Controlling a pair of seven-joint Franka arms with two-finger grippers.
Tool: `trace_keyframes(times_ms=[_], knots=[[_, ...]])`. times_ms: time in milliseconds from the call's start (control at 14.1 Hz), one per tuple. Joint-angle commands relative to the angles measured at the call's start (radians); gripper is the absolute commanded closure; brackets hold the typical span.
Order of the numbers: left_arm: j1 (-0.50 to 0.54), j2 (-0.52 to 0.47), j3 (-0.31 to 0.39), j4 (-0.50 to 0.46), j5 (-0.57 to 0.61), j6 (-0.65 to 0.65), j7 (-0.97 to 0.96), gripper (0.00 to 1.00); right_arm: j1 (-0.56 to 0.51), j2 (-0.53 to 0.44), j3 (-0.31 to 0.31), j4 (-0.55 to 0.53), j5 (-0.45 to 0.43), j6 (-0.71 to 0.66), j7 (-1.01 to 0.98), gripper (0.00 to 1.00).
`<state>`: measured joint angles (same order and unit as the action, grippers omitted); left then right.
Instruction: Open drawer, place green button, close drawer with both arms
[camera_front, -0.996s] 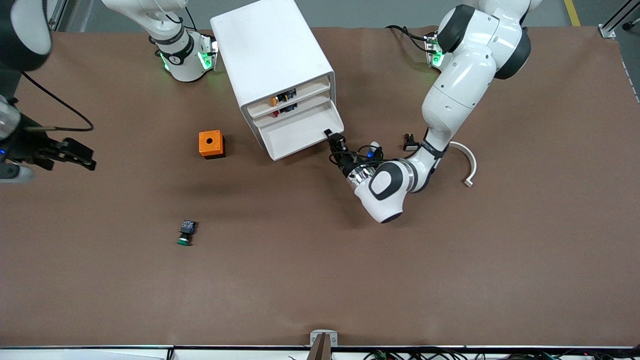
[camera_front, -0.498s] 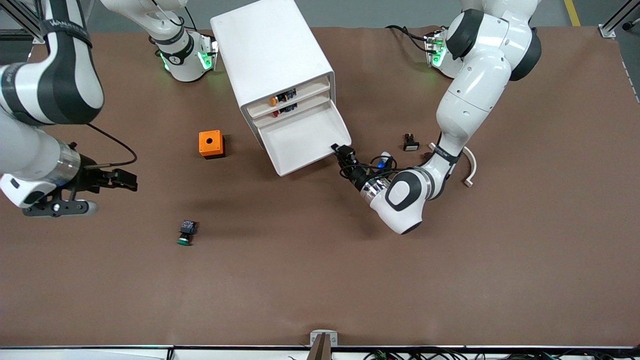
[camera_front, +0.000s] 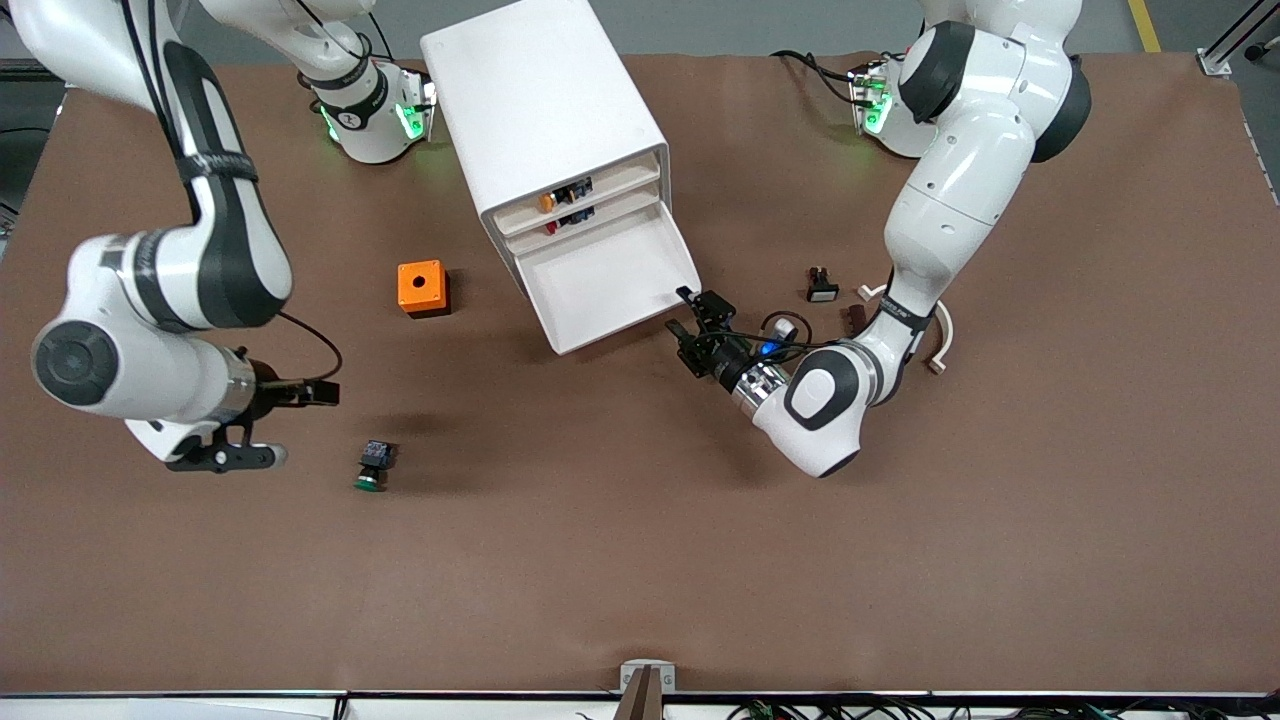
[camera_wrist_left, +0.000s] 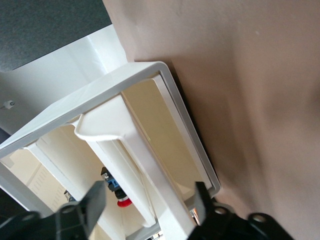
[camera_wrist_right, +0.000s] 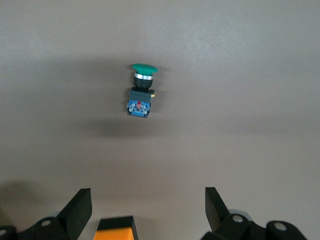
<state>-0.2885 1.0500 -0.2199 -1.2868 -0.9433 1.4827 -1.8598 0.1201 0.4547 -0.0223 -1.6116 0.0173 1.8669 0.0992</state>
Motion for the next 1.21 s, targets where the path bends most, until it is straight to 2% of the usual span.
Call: trace_keyframes(times_ms=[0,142,427,640,783,925,996,1138], knots=[[0.0,-0.004,0.011,0.036,-0.003,-0.005,0.072,0.0,0.022,0.074,-0.002,0.015,0.013,0.053,0.101,0.0],[-0.011,-0.024,0.051,0.043,-0.005,-0.005,0.198,0.01,0.029,0.125,-0.002,0.013,0.013,0.107,0.144,0.0],[-0.009,-0.044,0.082,0.098,0.009,-0.005,0.356,0.01,0.021,0.212,-0.002,0.012,0.035,0.213,0.194,0.0],[-0.029,-0.111,0.097,0.1,0.102,0.023,0.528,0.01,0.013,0.249,-0.004,0.009,0.119,0.27,0.23,0.01],[-0.038,-0.148,0.091,0.098,0.173,0.076,0.6,0.01,0.012,0.265,-0.004,-0.01,0.122,0.331,0.235,0.01],[-0.058,-0.173,0.09,0.098,0.233,0.149,0.674,0.01,0.01,0.265,-0.004,-0.019,0.122,0.35,0.234,0.09],[-0.064,-0.183,0.091,0.096,0.257,0.193,0.7,0.01,0.01,0.265,-0.004,-0.019,0.122,0.35,0.234,0.16],[-0.072,-0.199,0.088,0.096,0.314,0.26,0.718,0.0,0.004,0.266,-0.005,-0.019,0.122,0.351,0.232,0.37]])
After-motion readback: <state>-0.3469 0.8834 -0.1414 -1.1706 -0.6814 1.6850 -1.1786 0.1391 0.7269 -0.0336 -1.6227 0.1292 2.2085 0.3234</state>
